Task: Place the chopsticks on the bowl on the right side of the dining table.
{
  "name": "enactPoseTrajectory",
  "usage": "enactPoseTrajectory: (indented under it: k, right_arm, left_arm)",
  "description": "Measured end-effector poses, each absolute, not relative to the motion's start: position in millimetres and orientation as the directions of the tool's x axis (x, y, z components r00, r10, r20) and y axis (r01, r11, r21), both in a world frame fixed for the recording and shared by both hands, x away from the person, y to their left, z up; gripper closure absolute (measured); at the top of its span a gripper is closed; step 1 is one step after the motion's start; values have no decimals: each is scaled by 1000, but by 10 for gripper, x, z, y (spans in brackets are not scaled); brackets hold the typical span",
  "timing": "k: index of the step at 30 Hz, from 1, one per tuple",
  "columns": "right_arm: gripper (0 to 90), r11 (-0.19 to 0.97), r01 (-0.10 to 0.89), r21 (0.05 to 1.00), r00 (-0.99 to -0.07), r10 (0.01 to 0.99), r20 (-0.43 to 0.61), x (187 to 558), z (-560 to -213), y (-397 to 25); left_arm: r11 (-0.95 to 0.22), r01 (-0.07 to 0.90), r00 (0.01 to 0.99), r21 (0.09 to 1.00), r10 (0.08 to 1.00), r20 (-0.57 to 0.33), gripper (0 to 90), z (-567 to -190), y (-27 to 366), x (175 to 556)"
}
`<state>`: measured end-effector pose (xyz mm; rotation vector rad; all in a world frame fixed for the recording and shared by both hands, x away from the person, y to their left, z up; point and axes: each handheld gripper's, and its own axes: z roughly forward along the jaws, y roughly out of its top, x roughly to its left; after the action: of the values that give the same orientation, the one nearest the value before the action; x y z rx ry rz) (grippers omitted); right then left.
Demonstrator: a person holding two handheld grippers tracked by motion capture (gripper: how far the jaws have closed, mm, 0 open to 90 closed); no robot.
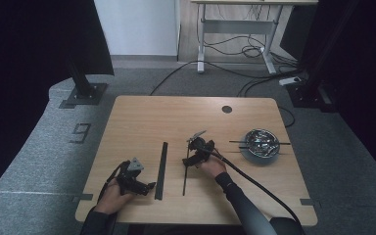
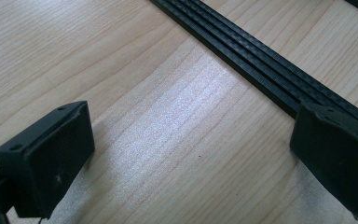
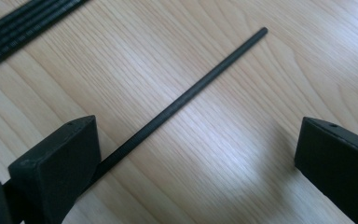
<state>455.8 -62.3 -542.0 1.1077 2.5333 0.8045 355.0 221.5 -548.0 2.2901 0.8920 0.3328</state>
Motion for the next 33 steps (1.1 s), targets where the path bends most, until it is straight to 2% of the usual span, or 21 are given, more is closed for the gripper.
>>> enactPoseTrajectory:
  k: [19, 28, 33]
  right_arm:
    - [6, 540, 595, 596, -672, 740, 1, 4259, -5442, -988]
    - [11, 513, 614, 600, -644, 765, 4, 4231, -5448, -1208]
    - [67, 498, 623, 603, -628, 778, 6, 4246, -5437, -1317]
  left_arm:
    - [-557, 513, 736, 654, 677, 0, 0, -5481, 2214, 3549]
    - [-557, 513, 736, 654, 677, 0, 0, -5481, 2214, 3549]
    - [-557, 513, 736, 654, 677, 0, 0, -5481, 2214, 3549]
